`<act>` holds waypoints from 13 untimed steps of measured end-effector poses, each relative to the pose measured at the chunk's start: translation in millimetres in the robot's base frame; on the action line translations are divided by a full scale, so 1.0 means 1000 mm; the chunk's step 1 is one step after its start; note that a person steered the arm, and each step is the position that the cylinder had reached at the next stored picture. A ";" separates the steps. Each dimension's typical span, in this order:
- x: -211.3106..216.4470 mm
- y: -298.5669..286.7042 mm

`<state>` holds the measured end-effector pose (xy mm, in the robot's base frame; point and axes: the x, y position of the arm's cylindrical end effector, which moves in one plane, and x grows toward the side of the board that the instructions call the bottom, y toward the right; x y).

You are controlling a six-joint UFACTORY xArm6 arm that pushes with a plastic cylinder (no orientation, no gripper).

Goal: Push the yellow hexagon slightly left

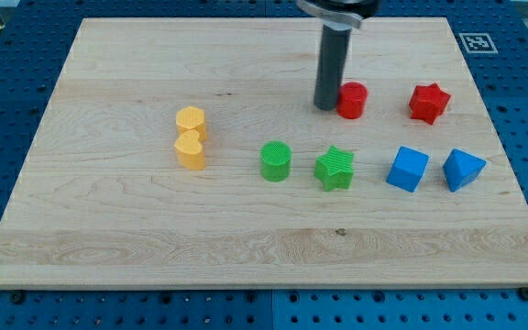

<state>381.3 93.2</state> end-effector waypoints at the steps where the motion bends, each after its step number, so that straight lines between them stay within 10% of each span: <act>1: 0.002 0.042; 2: 0.005 0.044; 5: -0.015 -0.220; 6: 0.038 -0.300; 13: 0.046 -0.121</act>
<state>427.6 -27.7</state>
